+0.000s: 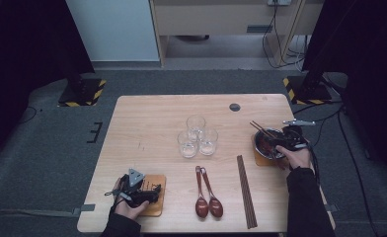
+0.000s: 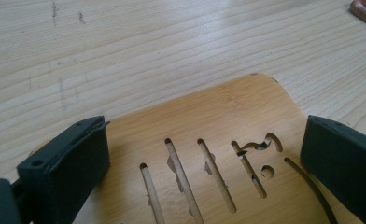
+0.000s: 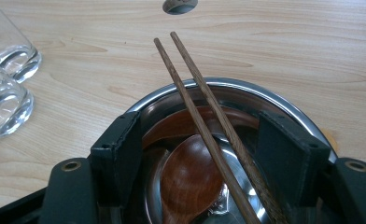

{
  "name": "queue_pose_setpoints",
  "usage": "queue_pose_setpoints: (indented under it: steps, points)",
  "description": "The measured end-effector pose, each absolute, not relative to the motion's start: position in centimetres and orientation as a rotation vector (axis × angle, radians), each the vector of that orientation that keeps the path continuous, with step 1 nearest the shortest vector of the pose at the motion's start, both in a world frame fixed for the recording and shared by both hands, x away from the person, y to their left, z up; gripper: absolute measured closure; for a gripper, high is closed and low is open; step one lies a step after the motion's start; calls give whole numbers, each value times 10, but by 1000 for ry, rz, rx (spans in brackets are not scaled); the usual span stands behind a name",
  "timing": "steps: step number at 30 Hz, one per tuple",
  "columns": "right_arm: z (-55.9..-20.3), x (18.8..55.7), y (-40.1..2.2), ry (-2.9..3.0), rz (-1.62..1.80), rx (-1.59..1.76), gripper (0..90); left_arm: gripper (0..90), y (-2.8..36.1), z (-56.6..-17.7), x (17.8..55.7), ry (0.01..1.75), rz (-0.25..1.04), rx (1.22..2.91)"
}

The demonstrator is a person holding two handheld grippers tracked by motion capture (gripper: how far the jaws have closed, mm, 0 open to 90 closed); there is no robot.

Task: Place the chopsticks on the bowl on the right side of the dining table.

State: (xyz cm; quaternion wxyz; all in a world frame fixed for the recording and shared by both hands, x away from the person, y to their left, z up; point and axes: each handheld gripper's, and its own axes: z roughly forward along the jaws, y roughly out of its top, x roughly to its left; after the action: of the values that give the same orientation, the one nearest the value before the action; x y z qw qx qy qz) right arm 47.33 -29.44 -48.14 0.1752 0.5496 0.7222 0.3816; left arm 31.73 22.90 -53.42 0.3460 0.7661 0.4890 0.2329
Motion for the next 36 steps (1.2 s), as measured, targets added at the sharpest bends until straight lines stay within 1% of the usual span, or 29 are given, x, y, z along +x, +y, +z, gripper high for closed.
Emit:
queue_pose_setpoints:
  steps: [14, 23, 36]
  points:
    - [-484, 473, -291, 2093, 1066, 1534, 320, 4, 229, -534, 317, 1269, 604, 1988]
    - [-485, 471, -287, 2133, 1064, 1514, 339, 4, 229, -534, 317, 1269, 604, 1988]
    - [-483, 468, -283, 2194, 1069, 1480, 327, 4, 229, -534, 317, 1269, 604, 1988]
